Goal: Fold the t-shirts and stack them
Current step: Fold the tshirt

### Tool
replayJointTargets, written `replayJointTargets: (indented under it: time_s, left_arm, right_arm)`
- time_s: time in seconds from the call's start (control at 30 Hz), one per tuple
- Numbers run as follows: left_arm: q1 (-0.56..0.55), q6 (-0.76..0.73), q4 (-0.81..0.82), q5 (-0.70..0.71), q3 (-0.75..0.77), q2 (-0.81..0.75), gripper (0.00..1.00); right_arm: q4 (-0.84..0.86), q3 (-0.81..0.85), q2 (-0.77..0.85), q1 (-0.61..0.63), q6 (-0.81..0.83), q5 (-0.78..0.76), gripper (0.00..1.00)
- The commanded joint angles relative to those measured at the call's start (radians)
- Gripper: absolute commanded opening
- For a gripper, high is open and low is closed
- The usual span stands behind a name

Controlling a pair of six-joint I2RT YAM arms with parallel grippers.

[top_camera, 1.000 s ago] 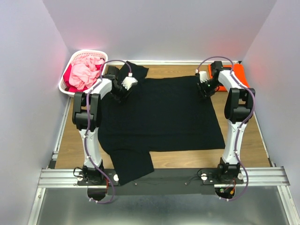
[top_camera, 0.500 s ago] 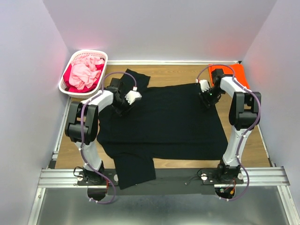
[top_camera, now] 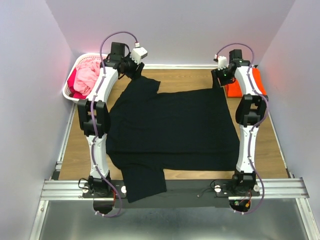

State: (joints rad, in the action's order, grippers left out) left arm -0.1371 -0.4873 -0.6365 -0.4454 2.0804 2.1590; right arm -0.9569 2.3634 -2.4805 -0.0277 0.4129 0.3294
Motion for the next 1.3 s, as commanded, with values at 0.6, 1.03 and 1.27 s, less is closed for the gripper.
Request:
replayJointTargets:
  time_s: [0.6, 1.03, 1.27]
  left_arm:
    - [0.025, 0.092, 0.103, 0.047, -0.094, 0.108, 0.66]
    - [0.034, 0.093, 0.093, 0.074, -0.086, 0.156, 0.66]
    - [0.05, 0.121, 0.078, 0.109, 0.001, 0.222, 0.66]
  right_arm:
    - [0.176, 0.011, -0.124, -0.031, -0.152, -0.085, 0.58]
    - [0.185, -0.029, -0.162, -0.037, -0.106, -0.059, 0.55]
    - [0.188, -0.085, -0.149, -0.038, -0.074, -0.072, 0.35]
